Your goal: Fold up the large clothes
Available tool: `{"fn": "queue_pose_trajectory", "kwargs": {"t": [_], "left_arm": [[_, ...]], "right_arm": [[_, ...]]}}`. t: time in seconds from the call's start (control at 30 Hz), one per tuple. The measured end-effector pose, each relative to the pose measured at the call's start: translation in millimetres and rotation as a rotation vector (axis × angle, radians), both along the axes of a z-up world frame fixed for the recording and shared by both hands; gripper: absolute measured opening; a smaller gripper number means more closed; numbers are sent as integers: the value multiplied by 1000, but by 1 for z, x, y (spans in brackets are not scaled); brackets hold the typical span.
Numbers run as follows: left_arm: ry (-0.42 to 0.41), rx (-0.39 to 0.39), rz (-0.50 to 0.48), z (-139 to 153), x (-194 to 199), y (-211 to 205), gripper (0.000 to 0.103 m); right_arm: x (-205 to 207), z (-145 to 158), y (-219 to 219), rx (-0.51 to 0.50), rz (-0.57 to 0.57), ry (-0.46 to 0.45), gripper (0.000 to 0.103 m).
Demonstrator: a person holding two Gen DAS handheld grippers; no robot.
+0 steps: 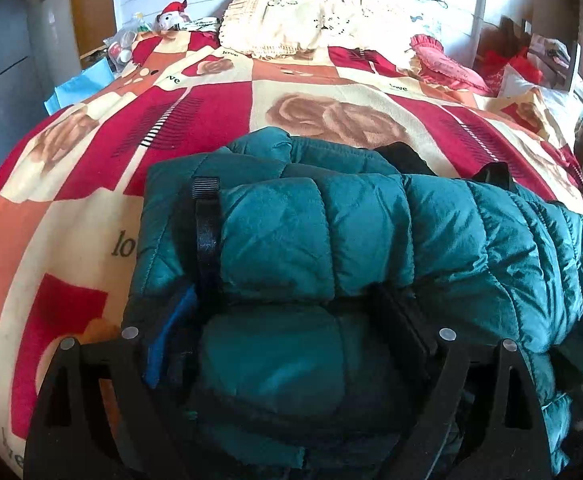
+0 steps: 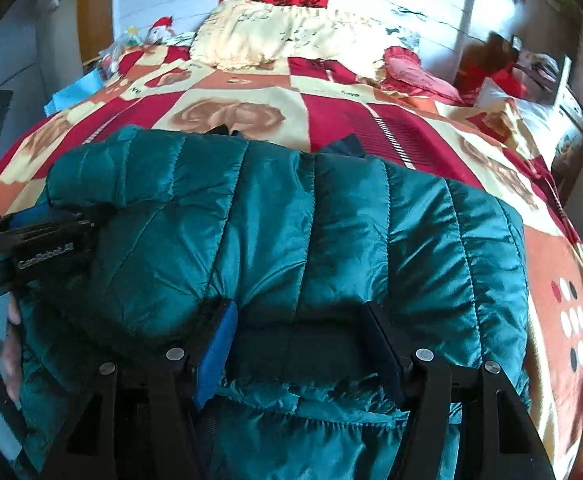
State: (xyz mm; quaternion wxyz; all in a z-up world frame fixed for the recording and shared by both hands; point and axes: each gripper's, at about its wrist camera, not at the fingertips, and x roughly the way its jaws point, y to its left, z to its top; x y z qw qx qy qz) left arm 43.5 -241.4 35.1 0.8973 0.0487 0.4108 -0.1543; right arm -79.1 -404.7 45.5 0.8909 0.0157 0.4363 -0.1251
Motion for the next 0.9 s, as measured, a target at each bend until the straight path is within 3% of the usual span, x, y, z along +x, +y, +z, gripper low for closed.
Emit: {"fn": "queue_pose_trajectory", "kwargs": {"t": [0.13, 0.27, 0.37, 0.5, 0.63, 0.77, 0.9], "left_arm": [[27, -57, -4, 9, -1, 10, 89], [19, -162, 27, 30, -2, 25, 89], [11, -146, 21, 35, 1, 21, 89], [29, -44, 12, 14, 6, 6, 89], [-12, -16, 14, 6, 0, 2, 89], [16, -27, 10, 8, 2, 6, 89], [16, -79, 34, 16, -2, 15, 89]], "right_arm": [[-17, 27, -19, 75, -14, -54, 62], [-28, 51, -55, 26, -108, -103, 62], [-18, 49, -83, 15, -176, -52, 62], [2, 25, -104, 15, -226, 30, 62], [4, -1, -108, 16, -230, 17, 63], [-5, 13, -103, -10, -227, 14, 62], [-33, 42, -85, 3, -173, -64, 62]]}}
